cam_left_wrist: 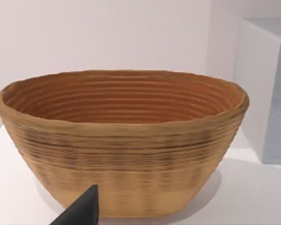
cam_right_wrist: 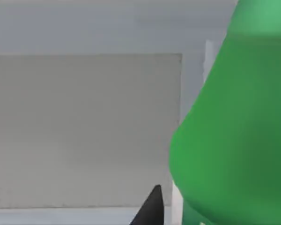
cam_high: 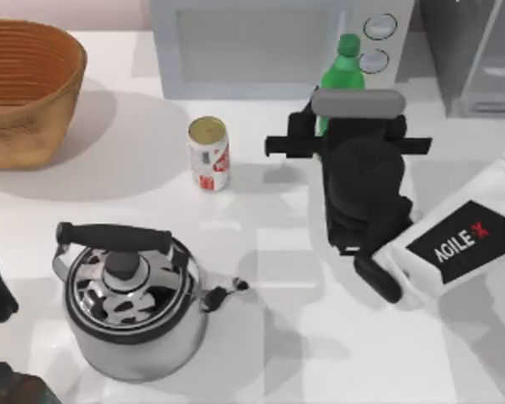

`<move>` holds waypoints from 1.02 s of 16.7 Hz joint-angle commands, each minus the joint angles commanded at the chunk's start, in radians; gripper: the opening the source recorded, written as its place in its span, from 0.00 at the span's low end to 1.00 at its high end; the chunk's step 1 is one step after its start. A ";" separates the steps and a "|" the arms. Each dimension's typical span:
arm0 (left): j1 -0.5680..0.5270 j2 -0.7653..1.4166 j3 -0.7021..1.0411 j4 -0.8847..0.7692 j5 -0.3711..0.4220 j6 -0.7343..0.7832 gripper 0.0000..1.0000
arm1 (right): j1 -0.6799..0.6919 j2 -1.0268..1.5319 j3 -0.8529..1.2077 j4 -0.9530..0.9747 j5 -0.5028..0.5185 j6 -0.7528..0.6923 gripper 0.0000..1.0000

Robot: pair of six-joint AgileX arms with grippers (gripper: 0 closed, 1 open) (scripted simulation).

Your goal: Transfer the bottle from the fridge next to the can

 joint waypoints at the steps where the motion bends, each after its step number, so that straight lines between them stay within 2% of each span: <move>1: 0.000 0.000 0.000 0.000 0.000 0.000 1.00 | 0.002 0.001 0.000 0.001 -0.001 0.000 0.00; 10: 0.000 0.000 0.000 0.000 0.000 0.000 1.00 | 0.002 0.001 0.000 0.001 -0.001 0.000 0.00; 17: 0.000 0.000 0.000 0.000 0.000 0.000 1.00 | 0.002 0.001 0.000 0.001 -0.001 0.000 0.53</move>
